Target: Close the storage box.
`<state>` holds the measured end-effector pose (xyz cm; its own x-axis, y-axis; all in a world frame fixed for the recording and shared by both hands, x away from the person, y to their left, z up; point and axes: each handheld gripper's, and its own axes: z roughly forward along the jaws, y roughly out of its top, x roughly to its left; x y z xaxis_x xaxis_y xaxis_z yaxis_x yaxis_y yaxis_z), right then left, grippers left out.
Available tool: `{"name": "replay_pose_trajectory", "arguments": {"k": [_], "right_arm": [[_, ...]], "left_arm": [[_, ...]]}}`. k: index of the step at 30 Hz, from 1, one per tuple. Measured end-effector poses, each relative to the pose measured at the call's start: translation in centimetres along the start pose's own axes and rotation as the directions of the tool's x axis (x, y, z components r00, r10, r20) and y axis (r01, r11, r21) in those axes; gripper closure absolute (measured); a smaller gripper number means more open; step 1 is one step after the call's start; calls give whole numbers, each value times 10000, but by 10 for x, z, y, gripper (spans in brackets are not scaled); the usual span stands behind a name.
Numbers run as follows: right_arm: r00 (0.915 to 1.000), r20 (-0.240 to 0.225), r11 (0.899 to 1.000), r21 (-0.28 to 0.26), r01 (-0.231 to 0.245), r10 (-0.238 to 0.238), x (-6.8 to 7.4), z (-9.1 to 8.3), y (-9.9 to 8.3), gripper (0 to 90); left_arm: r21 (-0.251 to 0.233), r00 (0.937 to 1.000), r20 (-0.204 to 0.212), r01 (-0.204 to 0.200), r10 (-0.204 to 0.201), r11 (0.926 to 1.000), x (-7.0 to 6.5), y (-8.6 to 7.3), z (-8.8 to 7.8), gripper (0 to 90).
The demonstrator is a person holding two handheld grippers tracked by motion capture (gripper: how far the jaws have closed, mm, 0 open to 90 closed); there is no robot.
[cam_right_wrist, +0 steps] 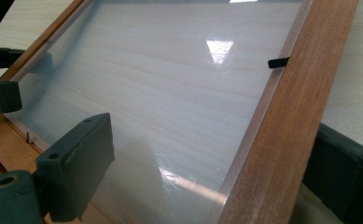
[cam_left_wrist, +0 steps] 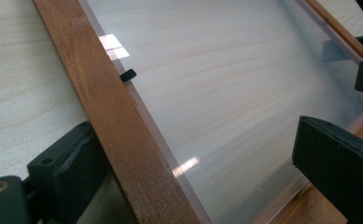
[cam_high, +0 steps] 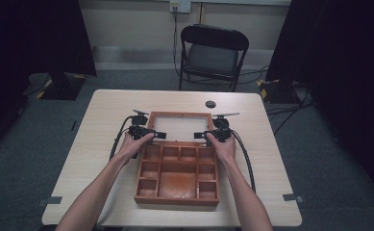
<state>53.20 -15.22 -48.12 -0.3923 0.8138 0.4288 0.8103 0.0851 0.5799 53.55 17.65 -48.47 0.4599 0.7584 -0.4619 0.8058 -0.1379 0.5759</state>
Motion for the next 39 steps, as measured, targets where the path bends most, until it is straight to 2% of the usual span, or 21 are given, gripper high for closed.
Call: {"name": "replay_pose_trajectory", "arguments": {"k": [2,7,10,12,13,15,19,23,25,30,33,39], "right_arm": [[9999,73,9997,-202,115,-114,1,-1,-1,93],[9997,166,9991,-358,212,-206,2,-3,-2,97],[9991,244,9981,-495,367,-355,4,-4,-1,110],[9982,365,9967,-634,497,-475,4,-6,0,136],[9984,369,9966,-699,446,-421,4,-8,0,150],[9989,318,9965,-756,361,-338,4,-9,1,157],[9980,484,9940,-1001,448,-401,8,-14,3,192],[9980,499,9921,-1168,457,-401,9,-22,6,262],[9985,392,9912,-1254,415,-369,10,-26,8,266],[9967,595,9875,-1442,631,-550,17,-36,12,304],[9968,566,9832,-1705,648,-559,18,-42,12,343],[9956,563,9789,-1861,844,-751,23,-53,12,388]], "left_arm": [[-50,9999,107,-74,75,10000,1,0,0,62],[-62,9999,-42,-98,98,9999,-1,1,-1,64],[-113,9997,123,-206,207,9997,0,1,-3,87],[-341,9997,79,-246,249,9991,-2,0,-4,95],[-354,9998,103,-192,196,9992,-2,0,-5,99],[-371,9994,38,-334,336,9988,-3,1,-6,101],[-627,9986,-85,-524,520,9967,-6,2,-10,123],[-834,9957,-248,-908,890,9924,-7,4,-18,188],[-930,9942,-319,-1057,1032,9900,-9,5,-22,209],[-1133,9906,-470,-1334,1288,9846,-11,8,-33,289],[-1297,9895,-384,-1435,1396,9811,-12,8,-40,349],[-1445,9846,-442,-1739,1692,9741,-15,8,-50,416]]}}
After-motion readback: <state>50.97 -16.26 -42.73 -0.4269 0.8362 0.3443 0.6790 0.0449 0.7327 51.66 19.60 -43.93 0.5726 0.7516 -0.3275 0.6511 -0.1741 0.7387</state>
